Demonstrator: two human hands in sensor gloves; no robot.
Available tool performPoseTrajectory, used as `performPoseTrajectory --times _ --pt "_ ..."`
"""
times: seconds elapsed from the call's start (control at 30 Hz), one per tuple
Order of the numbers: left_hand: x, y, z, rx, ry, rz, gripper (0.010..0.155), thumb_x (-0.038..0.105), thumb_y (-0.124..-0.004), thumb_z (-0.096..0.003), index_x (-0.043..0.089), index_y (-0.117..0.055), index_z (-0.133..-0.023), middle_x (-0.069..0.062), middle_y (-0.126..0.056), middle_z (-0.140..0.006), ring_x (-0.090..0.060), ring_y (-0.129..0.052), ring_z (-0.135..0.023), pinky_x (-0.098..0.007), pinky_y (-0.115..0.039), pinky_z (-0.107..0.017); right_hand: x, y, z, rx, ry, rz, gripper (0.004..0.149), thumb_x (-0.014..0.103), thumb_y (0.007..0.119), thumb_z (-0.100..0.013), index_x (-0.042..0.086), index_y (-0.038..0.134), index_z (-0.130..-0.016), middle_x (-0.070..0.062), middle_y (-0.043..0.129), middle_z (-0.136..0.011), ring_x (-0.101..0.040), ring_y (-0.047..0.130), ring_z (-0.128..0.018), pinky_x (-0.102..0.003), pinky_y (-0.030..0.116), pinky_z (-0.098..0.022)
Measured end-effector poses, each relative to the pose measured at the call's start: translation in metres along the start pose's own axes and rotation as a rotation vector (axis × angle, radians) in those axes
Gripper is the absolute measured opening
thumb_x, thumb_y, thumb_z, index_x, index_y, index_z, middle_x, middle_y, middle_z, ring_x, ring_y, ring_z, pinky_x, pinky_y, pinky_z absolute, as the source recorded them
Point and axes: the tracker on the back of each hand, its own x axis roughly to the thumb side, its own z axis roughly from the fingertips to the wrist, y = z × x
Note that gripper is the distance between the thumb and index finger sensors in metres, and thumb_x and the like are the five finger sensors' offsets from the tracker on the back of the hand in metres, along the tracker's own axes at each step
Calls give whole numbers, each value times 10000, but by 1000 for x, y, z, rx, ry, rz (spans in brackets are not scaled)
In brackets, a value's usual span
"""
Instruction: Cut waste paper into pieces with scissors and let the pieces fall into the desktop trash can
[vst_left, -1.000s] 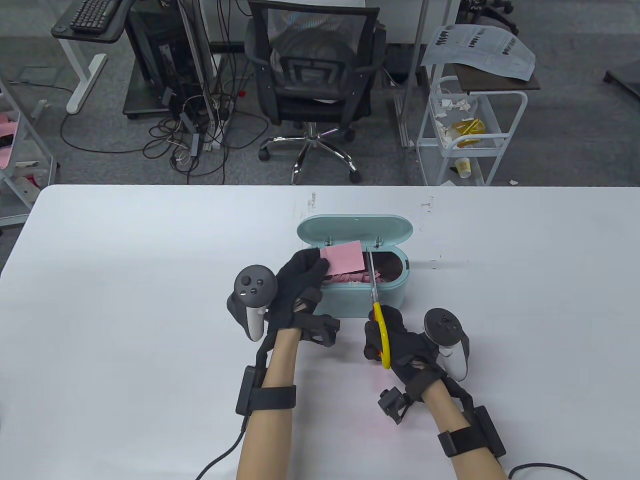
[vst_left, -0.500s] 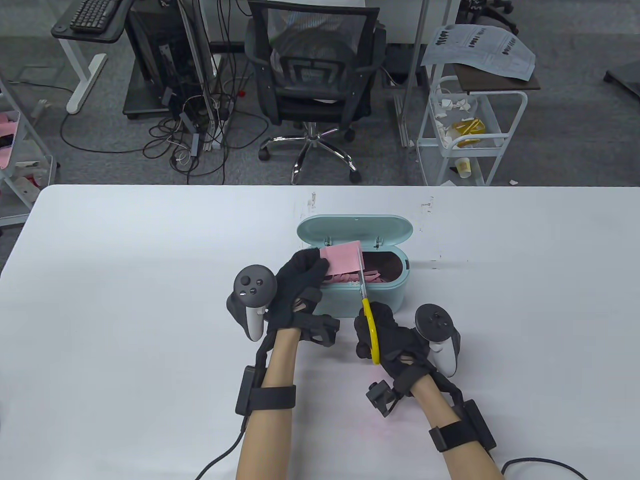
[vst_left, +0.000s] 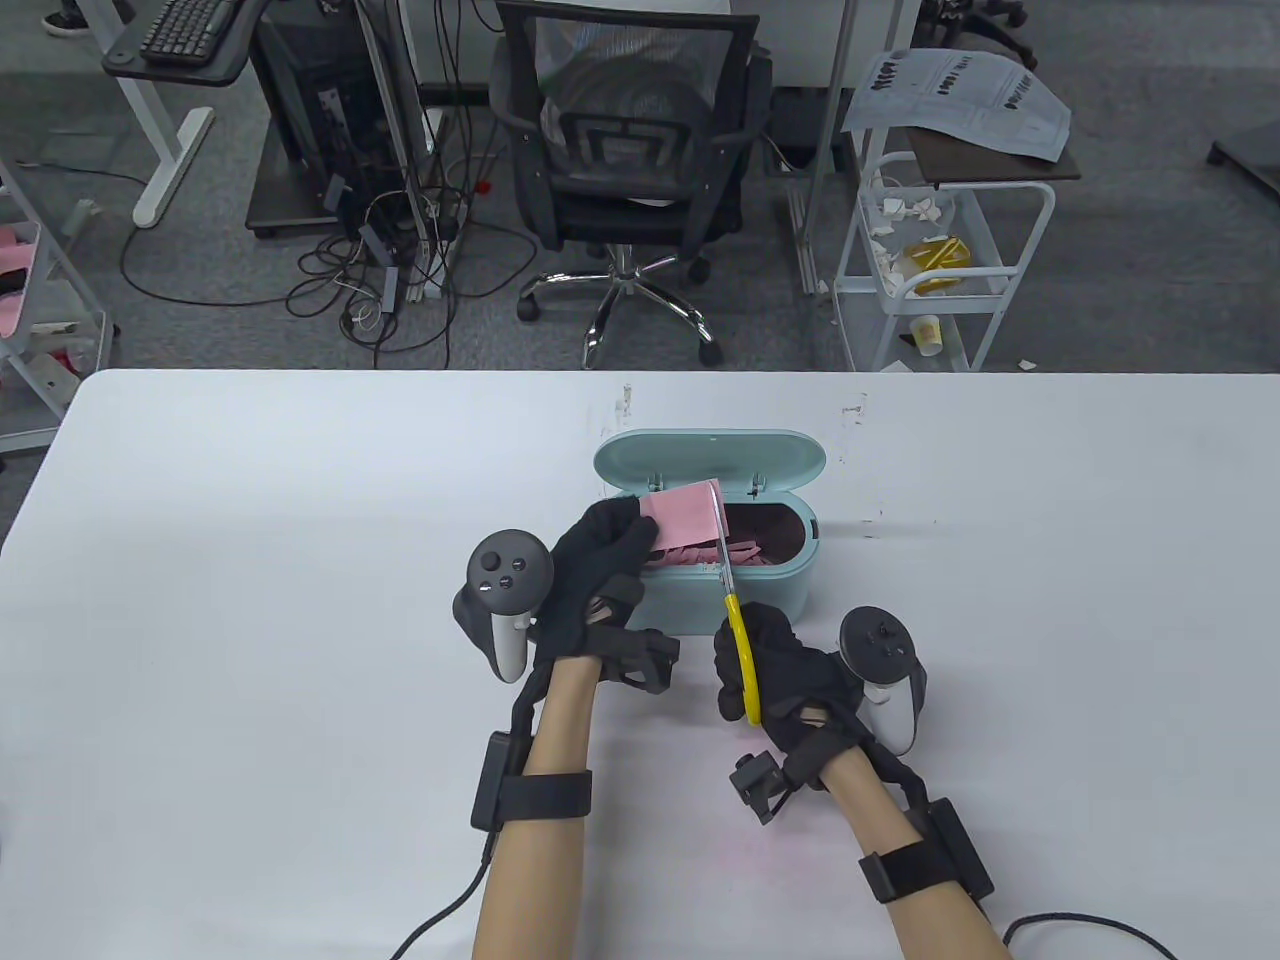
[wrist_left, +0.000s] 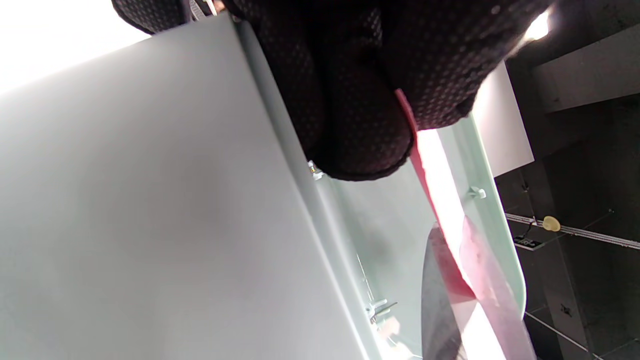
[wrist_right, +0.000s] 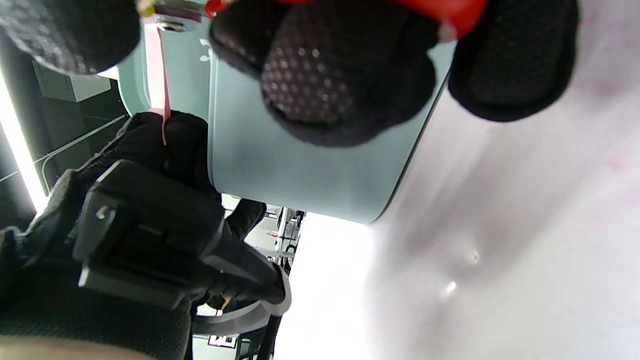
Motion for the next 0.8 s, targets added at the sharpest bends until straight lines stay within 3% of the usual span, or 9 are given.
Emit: performPoseTrajectory --times 0.27,0.5,0.8 --pt "0 0 0 -1 0 0 354 416 -869 -467 294 -902 -798 66 -1083 -596 -161 -1041 -580 -645 -517 -740 0 -2 0 -42 -12 1 739 615 745 -363 140 519 -882 91 903 -546 -129 1012 -210 -529 859 -415" --pt "0 0 -1 -9 -5 -4 350 415 -875 -463 300 -910 -792 61 -1086 -594 -162 -1041 -581 -646 -518 -741 6 -2 -3 8 -10 30 821 691 724 -367 174 436 -936 56 839 -659 -187 977 -353 -590 757 -503" --pt "0 0 -1 -11 -7 -7 349 415 -881 -458 306 -914 -788 68 -1088 -593 -162 -1042 -580 -645 -521 -741 9 -6 -4 -7 -4 67 821 692 727 -367 173 442 -936 56 843 -656 -188 979 -349 -593 758 -496"
